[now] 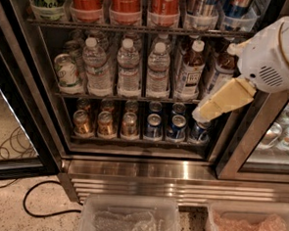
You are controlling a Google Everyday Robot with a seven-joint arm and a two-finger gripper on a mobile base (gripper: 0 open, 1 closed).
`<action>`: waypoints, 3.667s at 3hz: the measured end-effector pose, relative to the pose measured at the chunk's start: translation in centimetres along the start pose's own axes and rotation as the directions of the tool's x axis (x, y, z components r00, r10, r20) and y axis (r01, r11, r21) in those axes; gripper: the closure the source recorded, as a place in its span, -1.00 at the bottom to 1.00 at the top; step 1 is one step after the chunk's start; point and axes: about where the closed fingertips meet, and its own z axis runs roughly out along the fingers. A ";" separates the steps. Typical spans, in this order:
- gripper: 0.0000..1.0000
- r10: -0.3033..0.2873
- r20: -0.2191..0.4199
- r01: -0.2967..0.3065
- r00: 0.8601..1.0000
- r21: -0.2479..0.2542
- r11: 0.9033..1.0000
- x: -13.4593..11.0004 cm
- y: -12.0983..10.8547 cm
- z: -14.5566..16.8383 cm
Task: Pick coke can from top shelf of fridge
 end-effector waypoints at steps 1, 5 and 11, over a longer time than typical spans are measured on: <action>-1.00 0.022 0.155 -0.031 0.988 0.055 0.998 -3.6 -1.3 0.8; -1.00 0.196 0.391 -0.220 0.899 0.016 0.975 -10.1 0.3 5.3; -1.00 0.219 0.670 -0.279 0.710 -0.017 0.960 -22.1 -0.7 7.6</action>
Offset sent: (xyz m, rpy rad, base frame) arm 0.0187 0.0187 0.0090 0.0917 -0.0788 0.0018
